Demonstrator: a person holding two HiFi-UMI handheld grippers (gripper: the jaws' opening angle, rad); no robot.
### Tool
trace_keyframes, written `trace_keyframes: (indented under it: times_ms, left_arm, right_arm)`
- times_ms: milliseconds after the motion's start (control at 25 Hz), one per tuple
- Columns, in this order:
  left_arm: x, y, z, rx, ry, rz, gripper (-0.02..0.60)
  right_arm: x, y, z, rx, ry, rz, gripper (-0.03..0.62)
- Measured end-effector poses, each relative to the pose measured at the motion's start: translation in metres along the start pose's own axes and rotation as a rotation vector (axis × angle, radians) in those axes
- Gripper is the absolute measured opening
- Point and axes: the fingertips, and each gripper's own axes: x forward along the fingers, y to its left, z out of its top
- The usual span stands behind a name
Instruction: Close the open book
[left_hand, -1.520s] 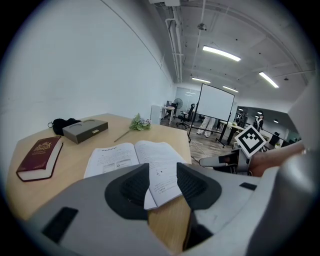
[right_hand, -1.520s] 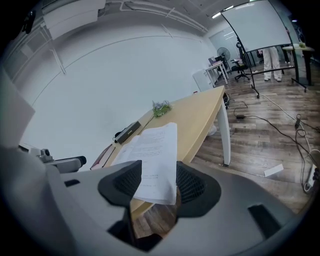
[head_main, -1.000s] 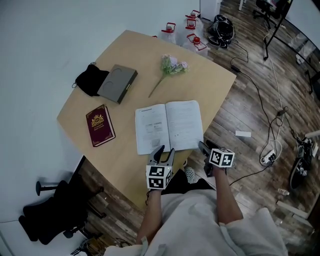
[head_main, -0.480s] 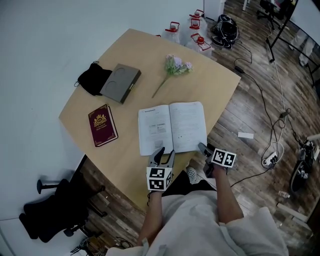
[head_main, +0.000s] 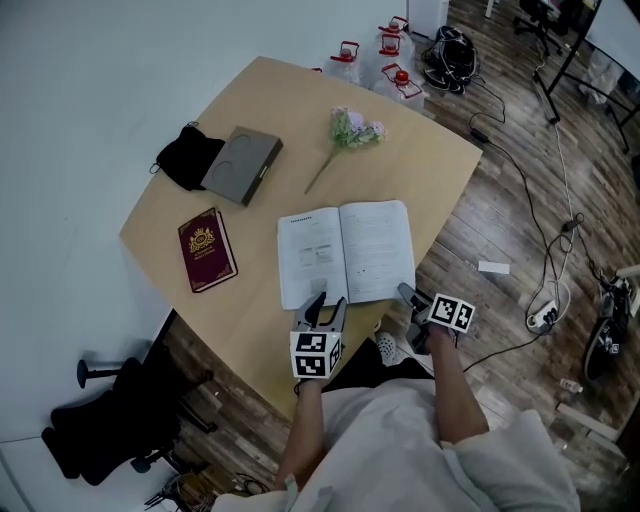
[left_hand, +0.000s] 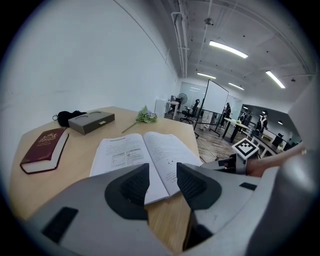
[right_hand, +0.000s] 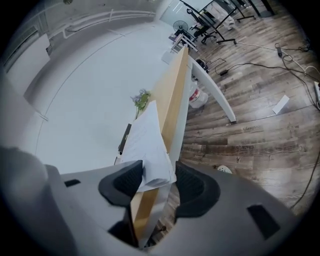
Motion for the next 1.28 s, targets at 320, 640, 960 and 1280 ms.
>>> trace_keyframes:
  times_ms: [320, 640, 960, 1280]
  left_arm:
    - [-0.001, -0.003, 0.0, 0.003, -0.003, -0.003, 0.176]
    - [-0.006, -0.005, 0.0, 0.012, -0.012, -0.001, 0.176]
    - [-0.01, -0.005, 0.0, 0.01, -0.024, -0.001, 0.176]
    - [-0.016, -0.003, -0.002, 0.003, -0.031, 0.005, 0.176]
  right_arm:
    - [-0.003, 0.005, 0.002, 0.008, -0.015, -0.003, 0.152]
    - [-0.01, 0.01, 0.005, -0.013, -0.031, -0.039, 0.105]
    - [-0.013, 0.019, 0.012, -0.061, -0.07, -0.054, 0.043]
    - [-0.017, 0.03, 0.02, -0.098, -0.079, -0.068, 0.04]
